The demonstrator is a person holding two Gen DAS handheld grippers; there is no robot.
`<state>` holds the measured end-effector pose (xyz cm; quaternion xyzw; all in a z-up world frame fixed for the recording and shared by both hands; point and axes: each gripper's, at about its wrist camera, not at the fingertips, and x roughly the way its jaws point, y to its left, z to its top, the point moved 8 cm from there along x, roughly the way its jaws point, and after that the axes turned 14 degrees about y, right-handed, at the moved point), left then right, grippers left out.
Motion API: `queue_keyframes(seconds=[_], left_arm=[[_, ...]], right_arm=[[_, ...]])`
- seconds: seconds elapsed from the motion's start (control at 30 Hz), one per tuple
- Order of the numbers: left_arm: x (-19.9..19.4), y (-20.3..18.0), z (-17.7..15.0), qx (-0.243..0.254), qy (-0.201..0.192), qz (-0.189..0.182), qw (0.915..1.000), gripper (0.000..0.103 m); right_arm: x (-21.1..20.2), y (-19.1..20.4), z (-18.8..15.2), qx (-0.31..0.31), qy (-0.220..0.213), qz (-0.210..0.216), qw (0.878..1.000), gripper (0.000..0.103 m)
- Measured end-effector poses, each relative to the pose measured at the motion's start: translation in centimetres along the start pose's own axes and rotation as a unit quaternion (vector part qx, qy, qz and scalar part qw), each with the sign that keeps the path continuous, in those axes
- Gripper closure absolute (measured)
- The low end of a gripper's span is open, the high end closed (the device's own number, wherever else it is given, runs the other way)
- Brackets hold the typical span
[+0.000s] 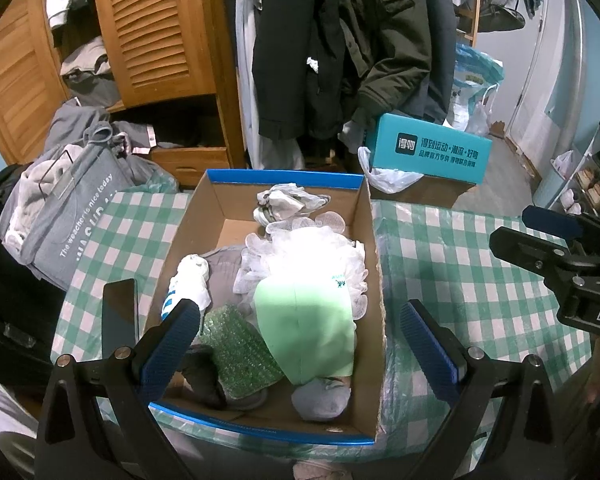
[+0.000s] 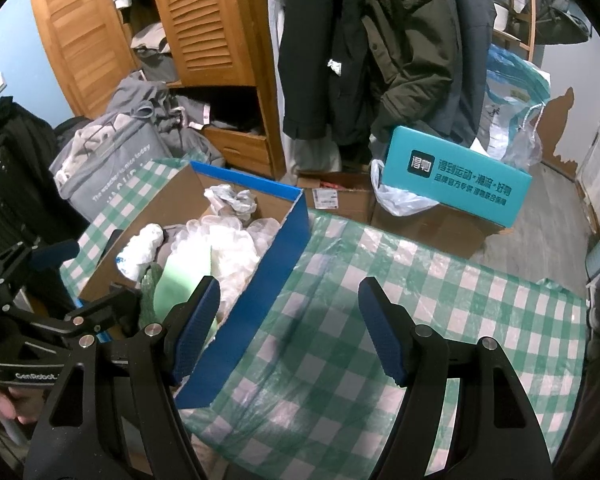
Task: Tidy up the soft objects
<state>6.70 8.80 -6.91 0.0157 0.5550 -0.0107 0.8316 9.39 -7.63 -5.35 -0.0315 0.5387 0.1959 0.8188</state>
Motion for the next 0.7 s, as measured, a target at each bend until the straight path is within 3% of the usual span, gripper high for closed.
queue_keyframes(seconds=[0.7], left_arm=[[0.09, -0.13, -0.11, 0.004, 0.000, 0.001, 1.0000, 0.002]], right_arm=[[0.23, 0.26, -0.13, -0.001, 0.001, 0.000, 1.000, 0.032]])
